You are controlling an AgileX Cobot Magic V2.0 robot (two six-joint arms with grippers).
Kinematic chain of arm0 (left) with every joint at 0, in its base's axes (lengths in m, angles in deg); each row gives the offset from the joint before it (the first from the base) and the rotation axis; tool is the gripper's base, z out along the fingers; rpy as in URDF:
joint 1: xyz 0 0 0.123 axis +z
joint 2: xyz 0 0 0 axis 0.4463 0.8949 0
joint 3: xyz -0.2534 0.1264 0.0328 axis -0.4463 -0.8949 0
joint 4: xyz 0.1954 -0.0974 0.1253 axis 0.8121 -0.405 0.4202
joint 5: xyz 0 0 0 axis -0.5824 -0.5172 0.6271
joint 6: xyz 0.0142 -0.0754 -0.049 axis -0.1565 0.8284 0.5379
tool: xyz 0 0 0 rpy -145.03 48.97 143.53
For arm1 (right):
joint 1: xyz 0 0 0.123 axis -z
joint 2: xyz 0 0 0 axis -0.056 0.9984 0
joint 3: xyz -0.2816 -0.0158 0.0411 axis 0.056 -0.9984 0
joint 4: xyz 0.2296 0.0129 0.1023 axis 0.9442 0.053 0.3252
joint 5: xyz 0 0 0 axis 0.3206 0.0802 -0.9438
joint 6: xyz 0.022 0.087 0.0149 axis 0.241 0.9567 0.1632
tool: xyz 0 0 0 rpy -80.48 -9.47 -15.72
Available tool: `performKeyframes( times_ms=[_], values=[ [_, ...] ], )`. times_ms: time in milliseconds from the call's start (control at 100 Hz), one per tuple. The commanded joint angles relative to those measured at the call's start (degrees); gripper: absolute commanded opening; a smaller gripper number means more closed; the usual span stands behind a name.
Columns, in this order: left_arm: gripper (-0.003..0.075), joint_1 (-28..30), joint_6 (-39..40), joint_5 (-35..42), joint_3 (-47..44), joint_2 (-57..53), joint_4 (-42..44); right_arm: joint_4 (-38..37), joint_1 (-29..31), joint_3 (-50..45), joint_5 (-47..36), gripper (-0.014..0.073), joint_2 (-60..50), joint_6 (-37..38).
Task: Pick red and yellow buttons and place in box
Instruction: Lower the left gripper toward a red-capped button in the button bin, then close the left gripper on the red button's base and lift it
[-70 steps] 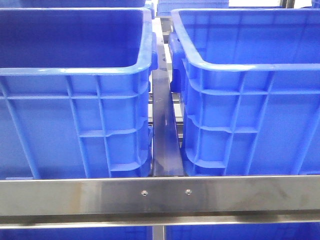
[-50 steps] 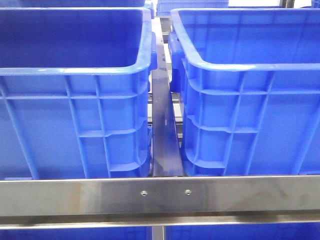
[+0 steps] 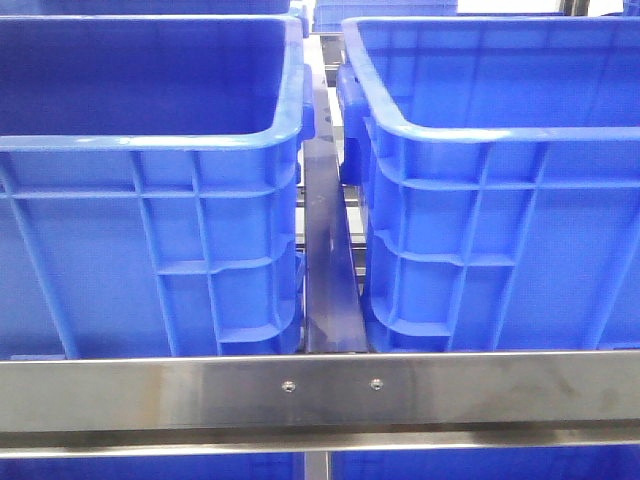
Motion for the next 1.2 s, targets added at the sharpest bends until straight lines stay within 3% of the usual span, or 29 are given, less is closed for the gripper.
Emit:
performKeyframes(
  times_ms=[0,420,540,730,800,1190],
  values=[
    [-0.002,0.1,0.3,-1.9,8.0,6.3,-0.1,-0.5,0.1,1.0,-4.6,-0.0062,-1.3,0.1],
    [-0.0001,0.1,0.3,-14.7,31.3,35.4,0.3,-0.5,0.1,1.0,-4.6,-0.0062,-1.3,0.1],
    [0.0125,0.1,0.3,-20.1,37.2,43.6,0.3,-0.5,0.1,1.0,-4.6,-0.0062,-1.3,0.1],
    [0.0479,0.1,0.3,-21.6,43.7,54.7,0.3,-0.5,0.1,1.0,-4.6,-0.0062,-1.3,0.1],
    [0.0563,0.1,0.3,-21.6,45.7,58.4,0.3,-0.5,0.1,1.0,-4.6,-0.0062,-1.3,0.1],
    [0.0577,-4.0,-2.2,-29.1,58.4,78.3,0.4,-0.5,0.1,1.0,-4.6,-0.0062,-1.3,0.1]
  ],
)
